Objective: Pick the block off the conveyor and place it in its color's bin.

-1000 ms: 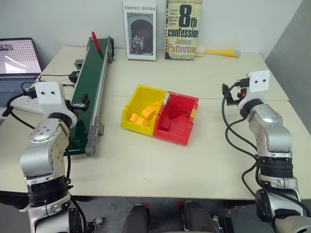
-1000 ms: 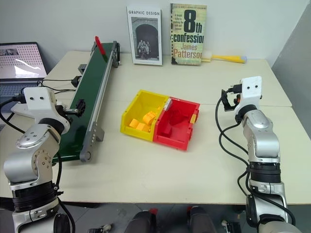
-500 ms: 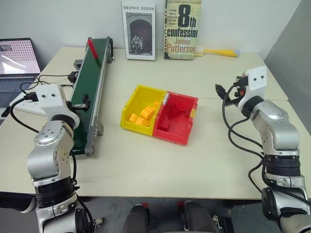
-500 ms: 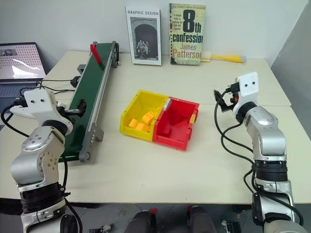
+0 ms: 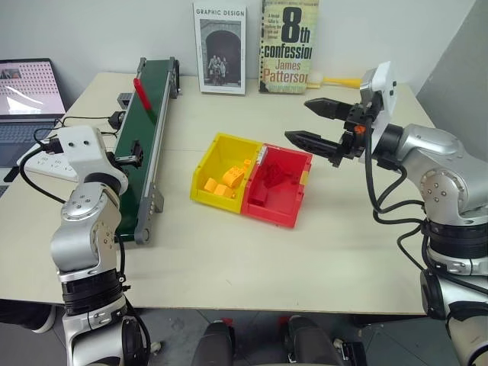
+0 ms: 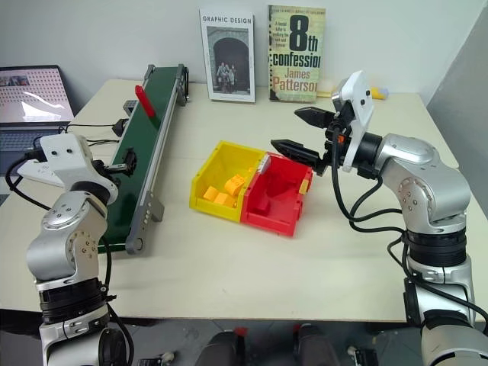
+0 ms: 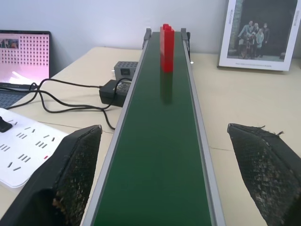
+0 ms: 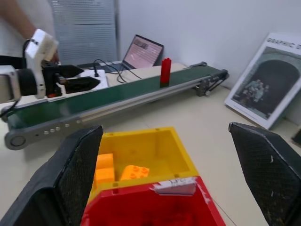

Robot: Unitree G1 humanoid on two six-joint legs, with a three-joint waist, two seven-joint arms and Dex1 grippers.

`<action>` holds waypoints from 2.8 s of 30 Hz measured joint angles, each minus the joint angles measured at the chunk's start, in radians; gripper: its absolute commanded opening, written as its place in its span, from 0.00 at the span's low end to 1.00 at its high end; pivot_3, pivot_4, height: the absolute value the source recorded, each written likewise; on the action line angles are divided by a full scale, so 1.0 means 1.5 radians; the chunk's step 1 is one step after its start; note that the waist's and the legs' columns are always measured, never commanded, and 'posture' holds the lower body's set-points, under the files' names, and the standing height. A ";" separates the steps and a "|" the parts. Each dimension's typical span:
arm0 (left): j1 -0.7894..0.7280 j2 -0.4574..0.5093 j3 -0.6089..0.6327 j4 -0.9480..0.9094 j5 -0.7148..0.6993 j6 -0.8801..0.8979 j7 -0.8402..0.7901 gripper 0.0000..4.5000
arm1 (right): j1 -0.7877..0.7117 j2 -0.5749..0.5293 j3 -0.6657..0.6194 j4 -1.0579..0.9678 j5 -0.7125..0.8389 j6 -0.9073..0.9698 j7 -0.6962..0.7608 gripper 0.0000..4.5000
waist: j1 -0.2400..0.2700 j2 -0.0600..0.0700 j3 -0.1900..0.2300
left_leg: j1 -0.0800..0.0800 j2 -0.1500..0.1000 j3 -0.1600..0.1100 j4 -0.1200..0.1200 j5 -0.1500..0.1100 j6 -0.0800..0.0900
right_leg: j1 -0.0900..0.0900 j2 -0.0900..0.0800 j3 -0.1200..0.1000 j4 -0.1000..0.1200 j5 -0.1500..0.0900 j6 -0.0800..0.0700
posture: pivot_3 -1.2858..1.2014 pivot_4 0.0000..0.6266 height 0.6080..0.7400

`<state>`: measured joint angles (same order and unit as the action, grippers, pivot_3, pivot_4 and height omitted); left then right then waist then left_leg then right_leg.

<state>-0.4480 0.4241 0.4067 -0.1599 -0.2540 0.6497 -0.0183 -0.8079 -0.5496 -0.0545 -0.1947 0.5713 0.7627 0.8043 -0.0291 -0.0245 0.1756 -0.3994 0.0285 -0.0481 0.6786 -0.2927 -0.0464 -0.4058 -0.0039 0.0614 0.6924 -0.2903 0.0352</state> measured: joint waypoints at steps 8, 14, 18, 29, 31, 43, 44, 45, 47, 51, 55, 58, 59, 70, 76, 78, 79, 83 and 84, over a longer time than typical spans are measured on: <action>-0.018 -0.006 0.000 0.025 0.002 -0.007 0.018 0.99 | 0.000 0.000 0.002 -0.021 0.029 0.021 0.002 1.00 | 0.000 0.000 0.000 | 0.000 0.000 0.000 0.000 0.000 0.000 | 0.000 0.000 0.000 0.000 0.000 0.000 | 0.52 0.24 1.00; -0.020 -0.007 0.000 0.039 0.002 -0.013 0.020 0.99 | 0.000 -0.007 0.003 -0.024 0.031 0.027 0.001 1.00 | 0.000 0.000 0.000 | 0.000 0.000 0.000 0.000 0.000 0.000 | 0.000 0.000 0.000 0.000 0.000 0.000 | 0.52 0.24 1.00; -0.024 -0.007 0.000 0.051 0.002 -0.017 0.020 0.99 | 0.000 -0.012 0.003 -0.025 0.034 0.035 0.001 1.00 | 0.000 0.000 0.000 | 0.000 0.000 0.000 0.000 0.000 0.000 | 0.000 0.000 0.000 0.000 0.000 0.000 | 0.52 0.24 1.00; -0.025 -0.008 0.000 0.062 0.002 -0.018 0.020 0.99 | 0.000 -0.015 0.003 -0.027 0.051 0.038 0.000 1.00 | 0.000 0.000 0.000 | 0.000 0.000 0.000 0.000 0.000 0.000 | 0.000 0.000 0.000 0.000 0.000 0.000 | 0.52 0.24 1.00; -0.024 -0.008 0.000 0.062 0.001 -0.018 0.020 0.99 | 0.000 -0.016 0.003 -0.027 0.051 0.039 0.000 1.00 | 0.000 0.000 0.000 | 0.000 0.000 0.000 0.000 0.000 0.000 | 0.000 0.000 0.000 0.000 0.000 0.000 | 0.52 0.24 1.00; -0.025 -0.022 0.016 0.064 -0.011 -0.017 0.030 0.47 | -0.001 -0.022 0.003 -0.027 0.052 0.040 0.000 1.00 | 0.000 0.000 0.000 | 0.000 0.000 0.000 0.000 0.000 0.000 | 0.000 0.000 0.000 0.000 0.000 0.000 | 0.52 0.24 1.00; -0.025 -0.022 0.016 0.064 -0.012 -0.017 0.032 0.45 | -0.001 -0.023 0.003 -0.027 0.052 0.040 0.001 1.00 | 0.000 0.000 0.000 | 0.000 0.000 0.000 0.000 0.000 0.000 | 0.000 0.000 0.000 0.000 0.000 0.000 | 0.52 0.24 1.00; -0.025 -0.023 0.017 0.064 -0.013 -0.016 0.033 0.38 | -0.001 -0.025 0.003 -0.027 0.052 0.040 0.001 1.00 | 0.000 0.000 0.000 | 0.000 0.000 0.000 0.000 0.000 0.000 | 0.000 0.000 0.000 0.000 0.000 0.000 | 0.52 0.24 1.00; -0.025 -0.028 0.018 0.063 -0.019 -0.013 0.034 0.28 | -0.001 -0.027 0.003 -0.027 0.052 0.040 0.001 1.00 | 0.000 0.000 0.000 | 0.000 0.000 0.000 0.000 0.000 0.000 | 0.000 0.000 0.000 0.000 0.000 0.000 | 0.52 0.24 1.00; -0.025 -0.038 0.021 0.056 -0.028 -0.001 0.039 0.12 | -0.003 -0.028 0.003 -0.027 0.052 0.040 0.001 1.00 | 0.000 0.000 0.000 | 0.000 0.000 0.000 0.000 0.000 0.000 | 0.000 0.000 0.000 0.000 0.000 0.000 | 0.52 0.24 1.00; -0.025 -0.038 0.021 0.044 -0.028 0.002 0.046 0.12 | -0.003 -0.031 0.003 -0.027 0.052 0.040 0.001 1.00 | 0.000 0.000 0.000 | 0.000 0.000 0.000 0.000 0.000 0.000 | 0.000 0.000 0.000 0.000 0.000 0.000 | 0.52 0.24 1.00; -0.026 -0.036 0.020 0.035 -0.029 0.007 0.044 0.12 | -0.003 -0.040 0.003 -0.027 0.052 0.040 0.001 1.00 | 0.000 0.000 0.000 | 0.000 0.000 0.000 0.000 0.000 0.000 | 0.000 0.000 0.000 0.000 0.000 0.000 | 0.52 0.24 1.00; -0.032 -0.033 0.016 0.035 -0.030 0.013 0.038 0.12 | -0.003 -0.046 0.003 -0.027 0.051 0.040 0.002 1.00 | 0.000 0.000 0.000 | 0.000 0.000 0.000 0.000 0.000 0.000 | 0.000 0.000 0.000 0.000 0.000 0.000 | 0.52 0.24 1.00; -0.184 0.054 -0.241 0.028 -0.132 0.102 -0.322 0.12 | 0.064 -0.239 0.023 -0.118 0.014 0.064 0.054 1.00 | 0.009 0.000 0.000 | -0.002 -0.001 0.000 0.000 0.001 -0.002 | 0.001 0.000 -0.002 -0.005 0.000 0.000 | 0.52 0.24 1.00; -0.248 0.003 -0.397 0.080 -0.128 0.052 -0.494 0.12 | 0.160 -0.288 -0.039 -0.230 0.056 0.133 0.034 1.00 | 0.002 0.001 0.000 | -0.001 -0.001 0.001 -0.001 0.000 0.000 | 0.001 0.001 -0.001 -0.004 0.000 0.000 | 0.52 0.24 1.00; -0.259 -0.019 -0.426 0.127 -0.106 0.018 -0.514 0.20 | 0.167 -0.288 -0.056 -0.254 0.068 0.151 0.019 1.00 | 0.000 0.001 0.000 | 0.000 -0.001 0.001 0.000 0.000 0.000 | 0.001 0.002 0.000 -0.003 0.000 0.000 | 0.52 0.24 1.00; -0.272 -0.039 -0.442 0.188 -0.084 -0.021 -0.532 0.27 | 0.178 -0.289 -0.079 -0.277 0.082 0.170 0.000 1.00 | -0.002 0.001 0.000 | 0.000 -0.001 0.001 0.000 0.000 0.000 | 0.001 0.002 0.001 -0.002 0.000 0.000 | 0.52 0.24 1.00; -0.295 -0.054 -0.454 0.274 -0.053 -0.079 -0.568 0.43 | 0.200 -0.287 -0.111 -0.314 0.108 0.210 -0.034 1.00 | -0.001 0.001 0.000 | 0.000 -0.001 0.003 0.000 0.000 0.001 | 0.001 0.003 0.001 -0.003 0.000 0.000 | 0.52 0.24 1.00; -0.302 -0.056 -0.453 0.290 -0.049 -0.089 -0.578 0.48 | 0.205 -0.287 -0.118 -0.321 0.112 0.218 -0.043 1.00 | -0.001 0.001 0.000 | -0.001 -0.001 0.003 0.000 0.000 0.001 | 0.001 0.003 0.000 -0.003 0.000 0.000 | 0.52 0.24 1.00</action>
<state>-0.9006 0.3401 -0.2735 0.2750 -0.3274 0.5163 -0.8848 -0.4999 -0.9805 -0.2322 -0.6765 0.7394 1.0898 0.7405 -0.0306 -0.0237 0.1763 -0.4003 0.0271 -0.0444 0.6781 -0.2927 -0.0456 -0.4048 0.0002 0.0621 0.6880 -0.2904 0.0352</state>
